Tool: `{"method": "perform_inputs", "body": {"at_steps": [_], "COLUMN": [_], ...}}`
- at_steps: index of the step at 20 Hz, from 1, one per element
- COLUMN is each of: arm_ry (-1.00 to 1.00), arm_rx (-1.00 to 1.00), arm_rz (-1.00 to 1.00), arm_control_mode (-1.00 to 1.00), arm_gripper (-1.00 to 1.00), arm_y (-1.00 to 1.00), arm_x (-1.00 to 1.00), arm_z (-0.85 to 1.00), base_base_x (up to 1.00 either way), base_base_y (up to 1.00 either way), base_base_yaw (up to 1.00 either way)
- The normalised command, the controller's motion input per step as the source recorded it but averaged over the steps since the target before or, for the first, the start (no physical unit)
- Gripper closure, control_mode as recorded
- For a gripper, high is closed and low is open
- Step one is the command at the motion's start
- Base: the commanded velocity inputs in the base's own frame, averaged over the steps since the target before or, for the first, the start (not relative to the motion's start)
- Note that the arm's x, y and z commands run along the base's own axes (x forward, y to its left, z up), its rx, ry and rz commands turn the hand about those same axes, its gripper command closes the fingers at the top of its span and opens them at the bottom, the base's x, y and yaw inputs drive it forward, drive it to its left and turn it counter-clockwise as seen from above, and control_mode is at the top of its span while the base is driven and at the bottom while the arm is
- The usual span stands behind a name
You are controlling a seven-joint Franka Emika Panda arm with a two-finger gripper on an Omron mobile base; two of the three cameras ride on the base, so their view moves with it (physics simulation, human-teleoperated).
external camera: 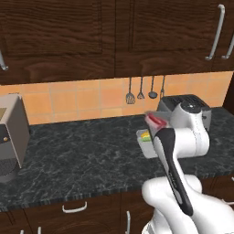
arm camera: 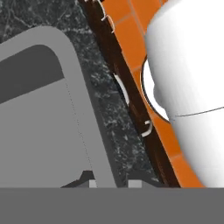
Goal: Take the meat container that has the steak and place it on the second highest rack of the freezer. Then take the vegetable container that has the corns and place it on the highest rack of the freezer.
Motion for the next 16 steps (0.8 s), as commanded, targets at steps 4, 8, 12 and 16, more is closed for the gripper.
{"method": "perform_inputs", "body": {"at_steps": [4,8,12,16], "arm_ry": [0.0,-0.03,-0.01,0.0], "arm_rx": [-0.02,-0.16,-0.1,-0.03], "arm_rz": [0.0,0.01,0.1,0.24], "arm_control_mode": [-1.0,-1.0,-1.0,-1.0], "arm_gripper": [1.0,1.0,1.0,1.0], "arm_y": [-0.04,0.0,-0.29,-0.24], "arm_x": [-0.05,-0.15,-0.21,-0.22], "arm_z": [0.54,0.13,0.09,0.0], "base_base_x": [0.0,0.0,0.0,0.0], "base_base_y": [0.0,0.0,0.0,0.0], "base_base_yaw": [0.0,0.0,0.0,0.0]}}
